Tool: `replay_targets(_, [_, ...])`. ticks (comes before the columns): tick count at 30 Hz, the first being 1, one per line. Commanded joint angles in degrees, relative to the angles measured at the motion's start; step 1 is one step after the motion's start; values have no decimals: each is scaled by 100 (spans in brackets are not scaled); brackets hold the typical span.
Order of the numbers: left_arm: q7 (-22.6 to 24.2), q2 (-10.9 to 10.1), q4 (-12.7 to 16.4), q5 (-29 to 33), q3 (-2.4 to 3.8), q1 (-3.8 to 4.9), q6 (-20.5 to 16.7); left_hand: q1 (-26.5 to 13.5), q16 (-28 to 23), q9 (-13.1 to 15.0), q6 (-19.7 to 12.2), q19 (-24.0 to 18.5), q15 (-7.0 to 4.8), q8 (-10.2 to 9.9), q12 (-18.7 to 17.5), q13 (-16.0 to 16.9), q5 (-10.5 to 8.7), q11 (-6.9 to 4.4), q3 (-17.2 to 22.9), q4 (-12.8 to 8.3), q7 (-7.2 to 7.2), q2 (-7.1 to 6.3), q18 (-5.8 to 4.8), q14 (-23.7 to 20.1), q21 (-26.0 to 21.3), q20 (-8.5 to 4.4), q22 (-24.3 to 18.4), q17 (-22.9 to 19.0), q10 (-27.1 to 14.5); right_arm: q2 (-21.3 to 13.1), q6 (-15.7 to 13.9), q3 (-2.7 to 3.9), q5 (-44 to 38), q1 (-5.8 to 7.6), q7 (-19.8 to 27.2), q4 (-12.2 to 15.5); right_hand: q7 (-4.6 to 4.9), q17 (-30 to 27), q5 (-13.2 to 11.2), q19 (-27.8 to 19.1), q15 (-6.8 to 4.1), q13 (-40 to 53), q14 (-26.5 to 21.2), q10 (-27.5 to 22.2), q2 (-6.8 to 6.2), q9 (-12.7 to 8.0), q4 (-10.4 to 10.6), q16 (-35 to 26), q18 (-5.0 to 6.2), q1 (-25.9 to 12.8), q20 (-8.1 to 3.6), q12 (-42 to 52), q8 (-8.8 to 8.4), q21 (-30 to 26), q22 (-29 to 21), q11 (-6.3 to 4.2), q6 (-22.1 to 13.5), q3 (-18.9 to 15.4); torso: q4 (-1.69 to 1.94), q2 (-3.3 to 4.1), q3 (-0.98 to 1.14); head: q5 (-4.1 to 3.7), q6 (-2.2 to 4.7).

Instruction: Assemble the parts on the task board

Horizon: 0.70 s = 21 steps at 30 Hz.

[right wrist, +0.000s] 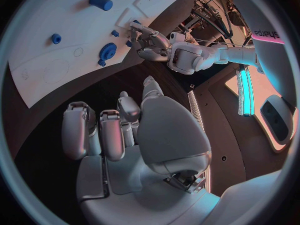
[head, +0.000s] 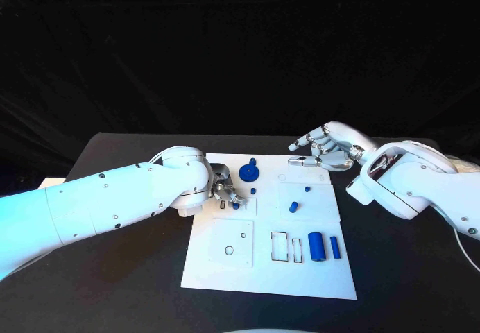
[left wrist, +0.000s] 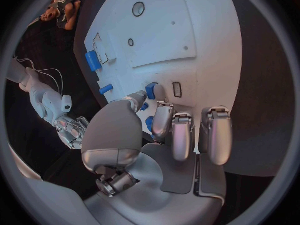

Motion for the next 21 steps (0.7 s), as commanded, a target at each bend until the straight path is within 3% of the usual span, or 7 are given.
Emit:
replay_targets(1, [-360,-15,29,90,-32,-44,146,-86,18,17,49,546,-29,31,14,1,-29,-33,-76,2,-10,5,-90,603,34,-44,1399,1506,14,-2,10,0,-23,-3,34,1,6,588,31,-31,-47,-5,380,-43,28,9,-1,-33,45,-12,5,-32,-2,-37,-6,-8,40,-24,-3,1,-2,4,3])
replay_targets(8, [-350,-158,194,80,23,-43,27,-225,18,62,26,538,-44,67,11,-4,-31,-46,-459,10,-22,30,-85,603,21,-59,1385,1506,17,-11,8,0,-21,-4,36,-29,6,588,31,-31,-47,-5,380,-43,28,9,-1,-33,45,-12,5,-32,-2,-37,-6,-8,40,-24,-1,-2,-4,-9,10])
replay_targets(11, [-344,-249,292,78,95,-38,-41,-315,18,77,12,535,-46,77,12,-5,-35,-47,-654,14,-24,62,-84,603,16,-63,1381,1506,15,-16,9,0,-18,-5,34,-46,6,568,30,-40,-46,-7,374,-46,28,9,4,-48,49,-19,5,-33,-4,-49,-22,-7,39,-33,1,-6,-3,-12,21])
replay_targets(15, [-326,-383,437,146,242,-6,-154,-430,18,89,-24,526,-45,75,-3,-20,-30,-43,-922,17,-18,107,-79,603,1,-64,1364,1506,1,-17,11,0,-9,-9,34,-77,6,568,30,-40,-46,-7,374,-46,28,9,4,-48,49,-19,5,-33,-4,-49,-22,-7,39,-33,7,-9,-2,-12,42])
replay_targets(18, [-309,-479,505,279,325,65,-181,-469,18,93,-59,506,-39,66,-25,-42,-29,-34,-1106,16,-7,125,-69,603,-29,-61,1330,1506,-20,-10,14,-1,-2,-15,35,-102,6,568,30,-40,-46,-7,374,-46,28,9,4,-48,49,-19,5,-33,-4,-49,-22,-7,39,-33,6,-2,-2,-14,59])
replay_targets(21, [-309,-553,447,359,375,203,-37,-450,18,81,-126,463,-22,26,-97,-114,-131,-8,-1361,7,20,145,-48,603,-93,-44,1259,1506,-80,-2,17,-1,5,-23,35,-126,7,565,30,-40,-46,-5,373,-46,29,9,8,-52,49,-24,6,-30,-4,-50,-21,-7,39,-40,0,4,-2,-13,65])
